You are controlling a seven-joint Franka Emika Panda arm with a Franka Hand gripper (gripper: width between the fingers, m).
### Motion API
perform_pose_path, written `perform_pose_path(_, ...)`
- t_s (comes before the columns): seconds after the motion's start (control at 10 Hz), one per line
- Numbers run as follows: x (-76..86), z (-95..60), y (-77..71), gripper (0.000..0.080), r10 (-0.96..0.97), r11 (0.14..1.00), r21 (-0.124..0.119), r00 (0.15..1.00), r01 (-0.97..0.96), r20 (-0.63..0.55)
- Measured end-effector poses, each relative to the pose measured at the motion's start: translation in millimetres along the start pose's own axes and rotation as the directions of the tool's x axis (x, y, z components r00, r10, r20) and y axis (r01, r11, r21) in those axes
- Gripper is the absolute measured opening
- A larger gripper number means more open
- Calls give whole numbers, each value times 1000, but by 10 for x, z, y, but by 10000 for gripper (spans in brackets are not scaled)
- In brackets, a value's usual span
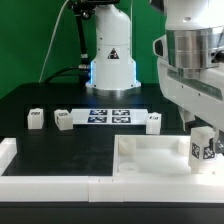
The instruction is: Assemble one leg
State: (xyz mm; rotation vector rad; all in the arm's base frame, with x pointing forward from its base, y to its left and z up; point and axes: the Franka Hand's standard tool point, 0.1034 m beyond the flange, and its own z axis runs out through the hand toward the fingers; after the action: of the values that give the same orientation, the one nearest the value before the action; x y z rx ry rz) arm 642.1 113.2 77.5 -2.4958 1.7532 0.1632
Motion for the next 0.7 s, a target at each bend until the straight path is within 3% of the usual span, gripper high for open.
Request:
perform_pose_path(0.3,-52,6,22,645,-357,934,-40,934,356,-12)
perform_pose_path(0.7,-36,-6,17,649,-748,663,-68,664,746,-6)
